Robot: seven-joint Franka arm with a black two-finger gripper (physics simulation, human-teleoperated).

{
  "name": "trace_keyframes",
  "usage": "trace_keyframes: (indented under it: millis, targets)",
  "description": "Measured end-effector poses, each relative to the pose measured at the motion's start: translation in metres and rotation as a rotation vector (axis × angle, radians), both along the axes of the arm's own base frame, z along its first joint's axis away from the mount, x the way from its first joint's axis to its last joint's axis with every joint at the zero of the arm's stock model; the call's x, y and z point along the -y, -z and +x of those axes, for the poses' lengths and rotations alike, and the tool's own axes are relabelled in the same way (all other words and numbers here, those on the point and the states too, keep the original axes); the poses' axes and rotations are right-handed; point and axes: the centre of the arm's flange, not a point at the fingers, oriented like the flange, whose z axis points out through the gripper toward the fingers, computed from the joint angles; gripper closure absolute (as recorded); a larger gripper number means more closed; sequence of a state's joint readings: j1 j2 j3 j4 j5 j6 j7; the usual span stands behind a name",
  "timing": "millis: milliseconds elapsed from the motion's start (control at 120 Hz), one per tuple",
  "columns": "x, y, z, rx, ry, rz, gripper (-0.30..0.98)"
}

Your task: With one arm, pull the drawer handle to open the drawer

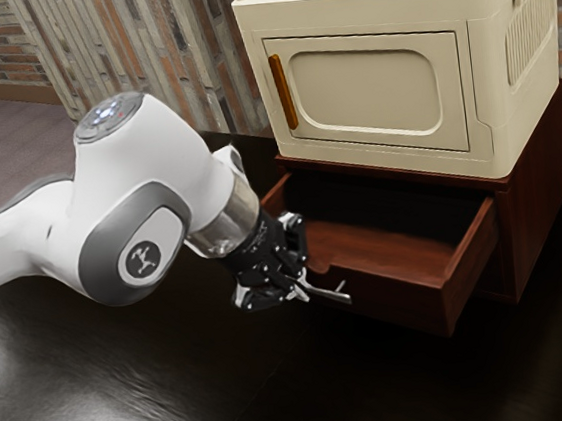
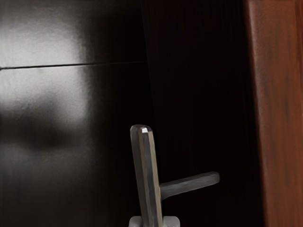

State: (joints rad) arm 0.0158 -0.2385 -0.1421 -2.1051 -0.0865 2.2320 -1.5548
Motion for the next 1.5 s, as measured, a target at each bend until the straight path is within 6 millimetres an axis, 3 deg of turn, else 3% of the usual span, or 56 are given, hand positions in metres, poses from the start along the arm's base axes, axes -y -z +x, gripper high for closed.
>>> trace_keyframes:
  millis: [825,1225,1342,1408,1500]
  targets:
    - [0.000,0.000,-0.027,0.026,0.001,0.002,0.78]
    - [-0.008,-0.019,-0.046,0.073,-0.012,0.005,0.51]
    - [-0.006,-0.041,-0.062,0.096,-0.011,0.001,0.43]
    - [-0.002,-0.079,-0.064,0.110,-0.003,-0.010,0.32]
    - [0.001,-0.127,-0.051,0.077,0.012,-0.023,0.21]
